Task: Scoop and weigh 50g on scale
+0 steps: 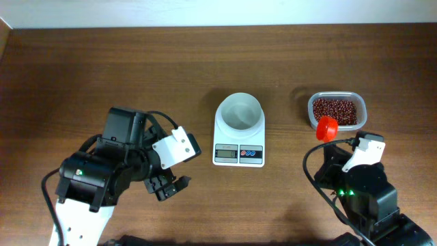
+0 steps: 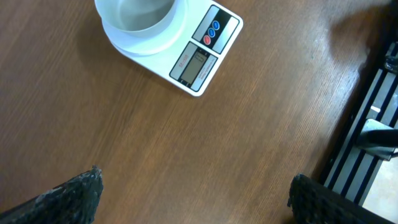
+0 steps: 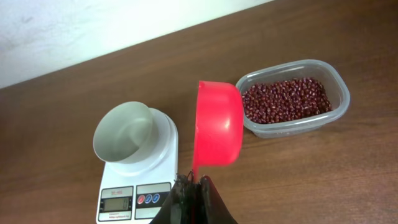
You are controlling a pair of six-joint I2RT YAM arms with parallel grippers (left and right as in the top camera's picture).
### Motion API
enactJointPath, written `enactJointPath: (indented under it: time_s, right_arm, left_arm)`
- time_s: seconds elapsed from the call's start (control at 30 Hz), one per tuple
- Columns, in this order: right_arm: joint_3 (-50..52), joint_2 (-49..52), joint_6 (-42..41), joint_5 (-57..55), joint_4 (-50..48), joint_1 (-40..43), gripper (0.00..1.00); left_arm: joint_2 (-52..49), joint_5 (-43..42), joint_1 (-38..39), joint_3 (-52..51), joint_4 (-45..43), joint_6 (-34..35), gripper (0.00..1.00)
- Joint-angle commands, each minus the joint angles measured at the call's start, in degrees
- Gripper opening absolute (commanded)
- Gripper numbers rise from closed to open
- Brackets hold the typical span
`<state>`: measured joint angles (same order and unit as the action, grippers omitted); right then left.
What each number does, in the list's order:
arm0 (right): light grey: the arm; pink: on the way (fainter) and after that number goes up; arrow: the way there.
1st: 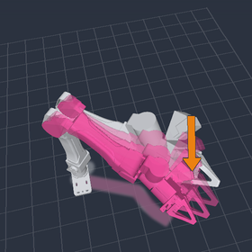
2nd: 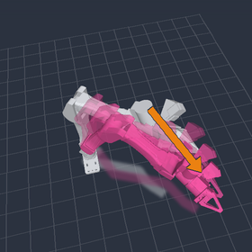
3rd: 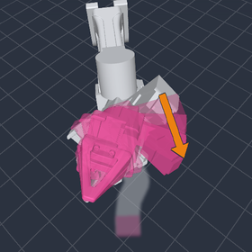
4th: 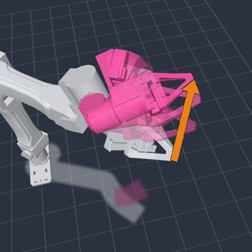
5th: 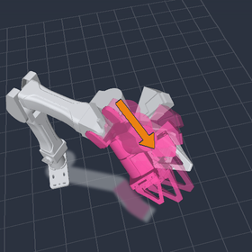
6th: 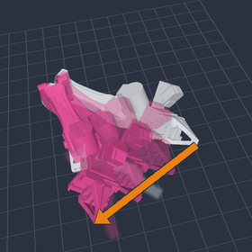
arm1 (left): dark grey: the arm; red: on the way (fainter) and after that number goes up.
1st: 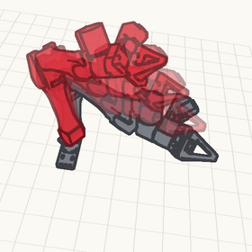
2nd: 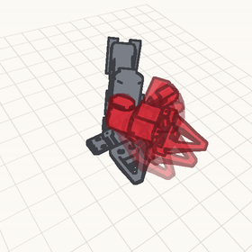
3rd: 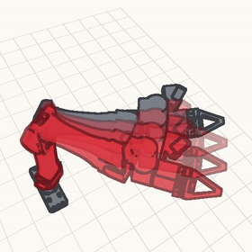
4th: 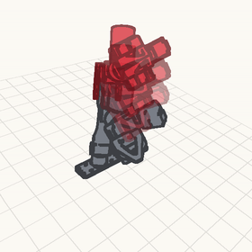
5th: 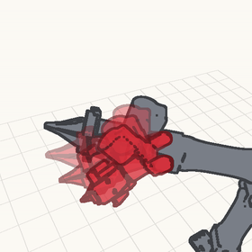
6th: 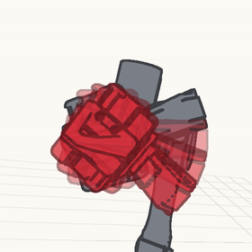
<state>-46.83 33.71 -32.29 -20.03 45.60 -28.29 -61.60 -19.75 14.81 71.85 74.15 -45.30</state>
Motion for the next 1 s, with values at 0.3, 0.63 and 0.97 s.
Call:
enactJointPath:
  time_s: [0.3,0.63,0.97]
  right_arm:
    - [-0.7,0.2,0.4,0.3,0.7,0.3,0.04]
    - [-0.7,0.2,0.5,0.3,1.8,0.3,0.04]
    - [-0.7,0.2,0.5,0.3,2.6,0.3,0.04]
  left_arm:
    - [0.7,-1.5,-0.3,-0.1,1.6,-1.9,0.99]
    - [0.7,-4.3,-9.0,-0.1,-0.1,0.1,0.99]
    - [0.4,-15.0,-11.9,-0.1,0.1,-4.5,0.99]
